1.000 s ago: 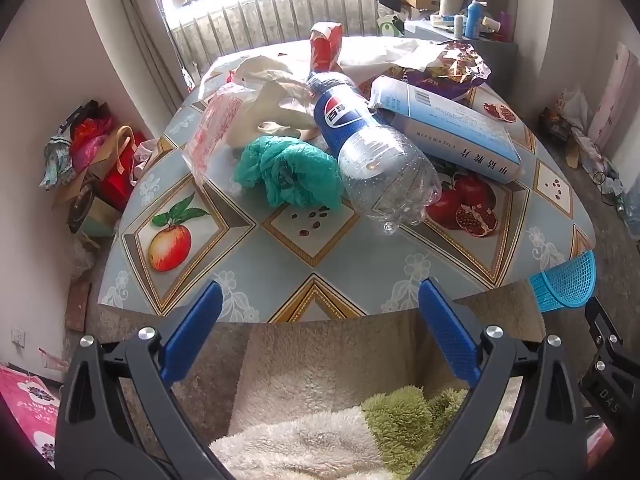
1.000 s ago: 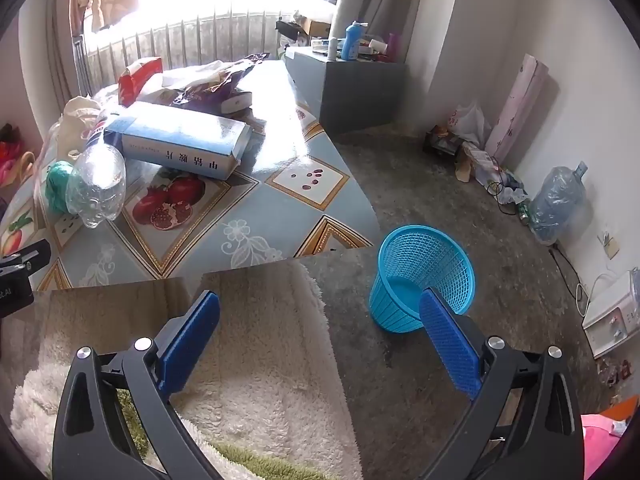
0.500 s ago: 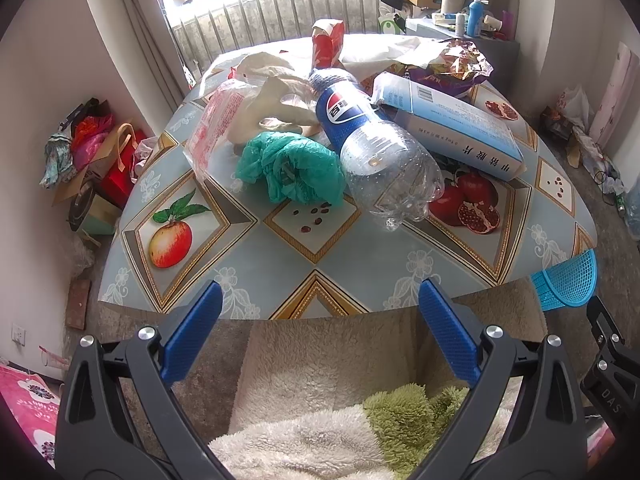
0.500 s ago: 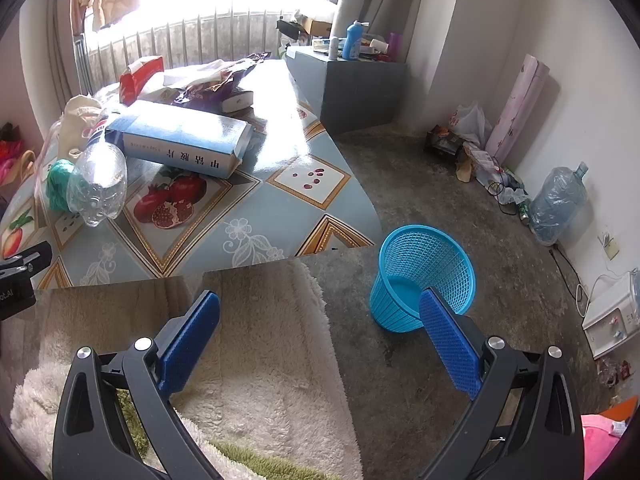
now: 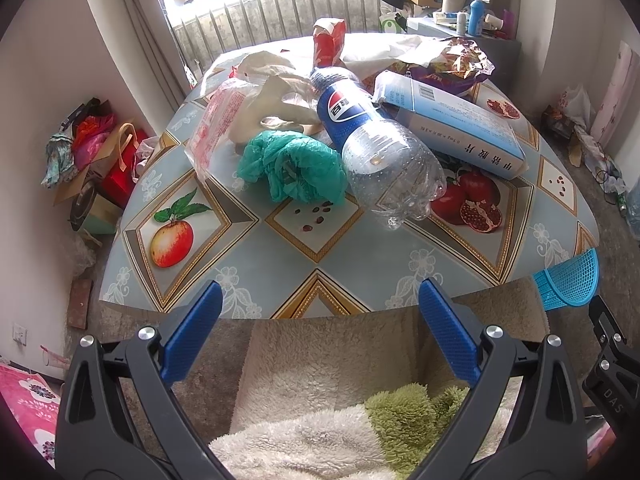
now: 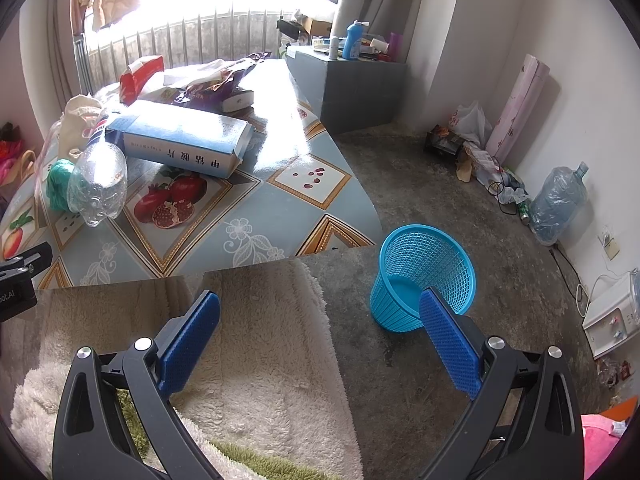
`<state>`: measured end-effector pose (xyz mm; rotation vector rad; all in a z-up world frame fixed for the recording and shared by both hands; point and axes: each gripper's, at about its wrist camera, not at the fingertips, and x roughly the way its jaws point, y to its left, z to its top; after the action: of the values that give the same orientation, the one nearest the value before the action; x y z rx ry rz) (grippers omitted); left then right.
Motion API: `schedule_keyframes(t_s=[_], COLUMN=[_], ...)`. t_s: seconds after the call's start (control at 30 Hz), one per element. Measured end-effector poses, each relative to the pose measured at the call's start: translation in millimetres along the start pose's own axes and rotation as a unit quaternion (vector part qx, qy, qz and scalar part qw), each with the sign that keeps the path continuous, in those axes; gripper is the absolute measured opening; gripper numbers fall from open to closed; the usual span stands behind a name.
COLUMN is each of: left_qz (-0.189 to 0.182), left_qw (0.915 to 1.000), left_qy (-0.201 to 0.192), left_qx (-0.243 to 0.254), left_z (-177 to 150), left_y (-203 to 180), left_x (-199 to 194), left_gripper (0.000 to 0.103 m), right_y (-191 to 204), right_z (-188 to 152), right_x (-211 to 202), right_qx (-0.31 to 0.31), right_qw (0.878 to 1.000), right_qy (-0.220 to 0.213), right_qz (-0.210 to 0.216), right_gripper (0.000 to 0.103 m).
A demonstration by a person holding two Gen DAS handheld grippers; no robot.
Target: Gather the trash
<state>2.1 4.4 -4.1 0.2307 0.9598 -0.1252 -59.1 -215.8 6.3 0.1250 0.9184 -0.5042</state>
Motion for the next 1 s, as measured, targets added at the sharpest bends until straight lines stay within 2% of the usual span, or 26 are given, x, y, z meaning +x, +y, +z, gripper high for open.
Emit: schedule_keyframes(t_s=[1.0], left_qz=[0.004], left_qw=[1.0000], left_qy=[0.006], left_qx=[0.002], left_z=[-9.4], left_y=[8.0], left_x=[5.9], left_gripper=[0.094], right_y=[2.9], right_z=[-2.4], right_x=[6.6], right_qx=[0.007], right_qw=[1.000], right_qy=[0.007], right_qz=[0.005], right_gripper=[0.097])
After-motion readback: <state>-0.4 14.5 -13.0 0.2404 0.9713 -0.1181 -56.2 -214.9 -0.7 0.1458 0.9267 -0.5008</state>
